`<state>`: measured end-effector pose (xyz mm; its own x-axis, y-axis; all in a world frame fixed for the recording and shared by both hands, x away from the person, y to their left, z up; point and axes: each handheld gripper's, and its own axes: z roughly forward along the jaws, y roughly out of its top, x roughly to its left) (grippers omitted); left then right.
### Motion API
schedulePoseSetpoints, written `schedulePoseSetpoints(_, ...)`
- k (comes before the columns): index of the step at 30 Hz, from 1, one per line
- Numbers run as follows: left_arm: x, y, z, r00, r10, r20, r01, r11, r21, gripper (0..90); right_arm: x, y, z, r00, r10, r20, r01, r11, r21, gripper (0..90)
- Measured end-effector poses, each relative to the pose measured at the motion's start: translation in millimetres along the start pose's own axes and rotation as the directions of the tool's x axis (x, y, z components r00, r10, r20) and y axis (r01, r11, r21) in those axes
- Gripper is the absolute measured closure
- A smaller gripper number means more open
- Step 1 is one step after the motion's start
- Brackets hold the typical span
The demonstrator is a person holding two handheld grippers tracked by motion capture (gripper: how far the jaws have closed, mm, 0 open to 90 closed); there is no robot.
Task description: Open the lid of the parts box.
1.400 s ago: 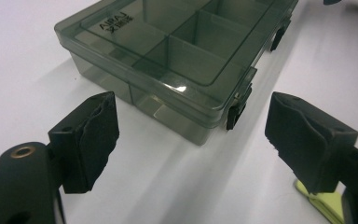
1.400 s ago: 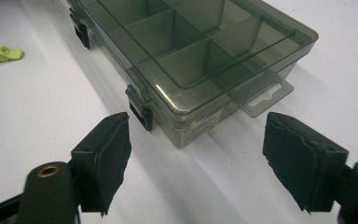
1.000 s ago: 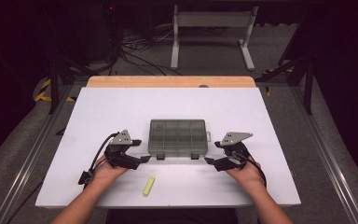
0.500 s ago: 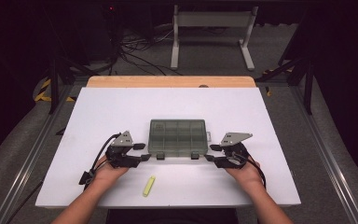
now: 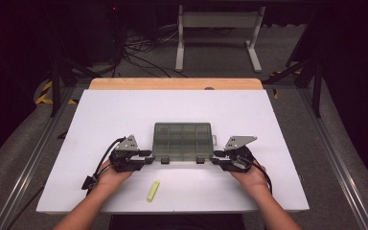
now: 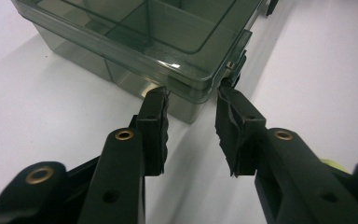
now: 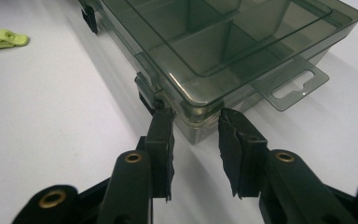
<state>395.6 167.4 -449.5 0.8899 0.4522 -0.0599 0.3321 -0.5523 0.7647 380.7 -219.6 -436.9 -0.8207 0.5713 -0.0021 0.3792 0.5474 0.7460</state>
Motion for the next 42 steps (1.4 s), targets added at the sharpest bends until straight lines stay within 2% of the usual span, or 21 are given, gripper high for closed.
schedulePoseSetpoints(6, -0.4, -0.2, 1.1, 1.0, 0.0, 0.002, 0.0, 0.9999, 0.015, 71.0, -0.1, 0.1, 0.4, 1.0, 0.002, -0.001, -0.002, 1.0, 0.0, 67.3)
schedulePoseSetpoints(22, 0.4, -0.2, 0.2, 0.9999, 0.003, 0.014, -0.003, 1.0, 0.006, 73.3, -0.2, 0.3, 0.6, 1.0, 0.005, 0.005, -0.005, 1.0, -0.001, 69.6)
schedulePoseSetpoints(26, 0.7, 0.1, -1.0, 0.9998, 0.008, 0.016, -0.008, 1.0, 0.001, 76.3, -0.1, 0.1, -0.9, 1.0, 0.005, 0.005, -0.005, 1.0, -0.005, 72.0)
schedulePoseSetpoints(33, 1.4, 1.2, -7.5, 0.999, -0.013, 0.044, 0.015, 0.9988, -0.046, 79.3, 1.8, 0.9, -8.9, 0.9999, -0.01, 0.012, 0.011, 0.999, -0.048, 79.8)
schedulePoseSetpoints(42, 2.4, 2.4, -12.5, 0.9989, -0.024, 0.04, 0.029, 0.9926, -0.118, 83.9, -0.8, 1.2, -13.8, 0.9999, 0.011, -0.005, -0.011, 0.993, -0.114, 87.1)
